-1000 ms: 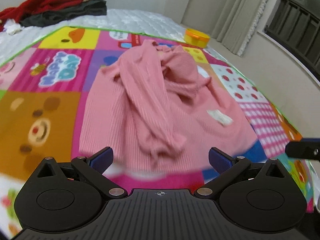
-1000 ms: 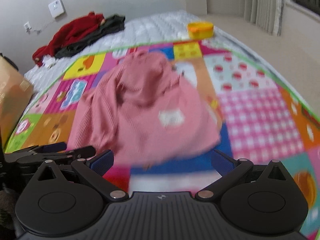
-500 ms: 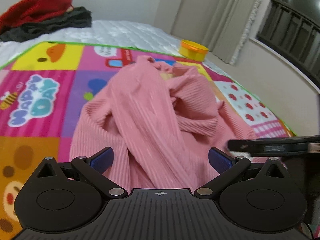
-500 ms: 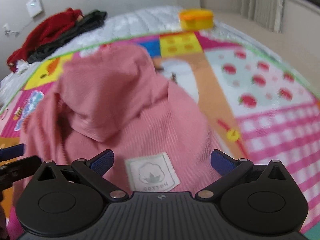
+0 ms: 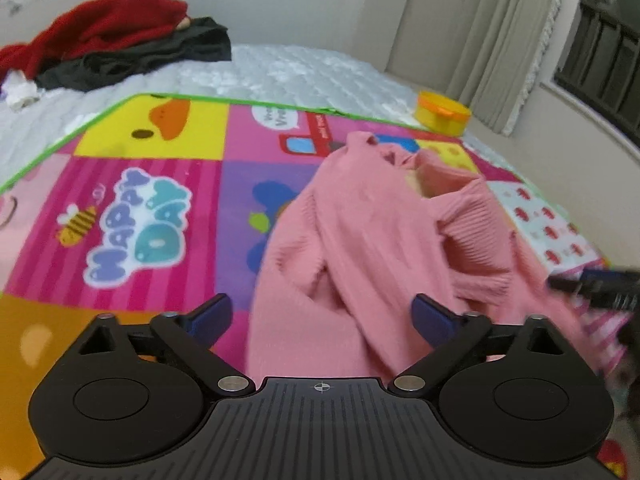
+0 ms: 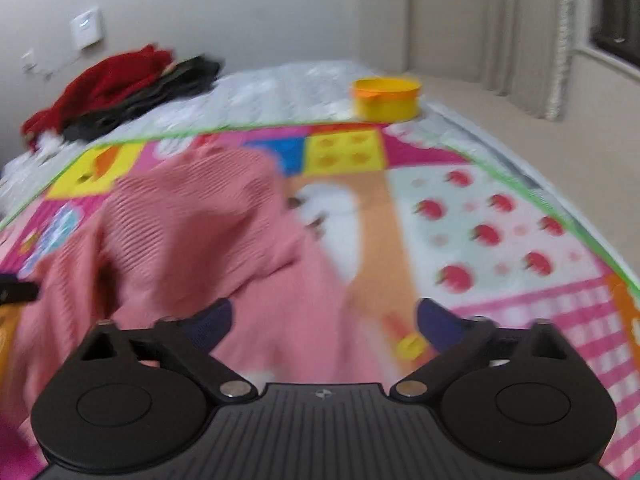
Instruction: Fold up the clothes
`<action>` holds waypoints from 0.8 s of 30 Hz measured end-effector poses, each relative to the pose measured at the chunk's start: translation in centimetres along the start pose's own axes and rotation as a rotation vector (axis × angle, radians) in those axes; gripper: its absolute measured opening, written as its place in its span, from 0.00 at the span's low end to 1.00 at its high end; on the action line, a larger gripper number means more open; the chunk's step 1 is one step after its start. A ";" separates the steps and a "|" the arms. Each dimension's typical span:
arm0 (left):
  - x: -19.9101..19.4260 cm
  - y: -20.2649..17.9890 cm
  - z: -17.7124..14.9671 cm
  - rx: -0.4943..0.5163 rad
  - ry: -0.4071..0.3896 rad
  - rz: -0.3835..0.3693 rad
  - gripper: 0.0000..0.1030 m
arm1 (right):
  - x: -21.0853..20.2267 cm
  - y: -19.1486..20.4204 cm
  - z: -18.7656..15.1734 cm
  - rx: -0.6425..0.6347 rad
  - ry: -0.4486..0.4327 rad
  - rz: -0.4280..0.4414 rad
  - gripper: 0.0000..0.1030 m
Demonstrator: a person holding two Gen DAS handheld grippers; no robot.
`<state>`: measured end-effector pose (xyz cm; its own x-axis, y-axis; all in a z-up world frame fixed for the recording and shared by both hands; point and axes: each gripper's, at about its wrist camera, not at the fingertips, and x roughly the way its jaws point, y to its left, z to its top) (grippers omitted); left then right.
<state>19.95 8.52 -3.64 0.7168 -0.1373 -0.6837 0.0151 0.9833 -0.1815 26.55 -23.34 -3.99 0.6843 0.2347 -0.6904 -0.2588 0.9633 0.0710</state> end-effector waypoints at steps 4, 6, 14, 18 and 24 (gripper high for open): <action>2.6 0.5 -0.1 0.001 0.099 -0.035 0.67 | 3.7 0.0 -0.4 -0.011 0.085 0.017 0.56; 3.6 0.3 -0.5 0.024 0.145 -0.036 0.60 | 3.6 0.8 -0.9 -0.066 0.071 0.019 0.38; 1.3 -2.0 -2.9 0.122 0.247 -0.052 0.35 | -2.3 1.2 -4.8 -0.195 0.187 0.116 0.10; -2.2 -4.1 -6.1 0.234 0.336 -0.121 0.34 | -6.1 -0.3 -7.9 -0.239 0.232 0.123 0.10; -7.4 -5.0 -7.2 0.245 0.359 -0.227 0.55 | -9.4 -2.5 -10.5 -0.171 0.244 0.125 0.10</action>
<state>9.55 3.73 -2.70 0.3916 -0.3419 -0.8542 0.3375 0.9170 -0.2123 13.60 -29.32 -5.29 0.4618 0.2922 -0.8375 -0.4558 0.8882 0.0586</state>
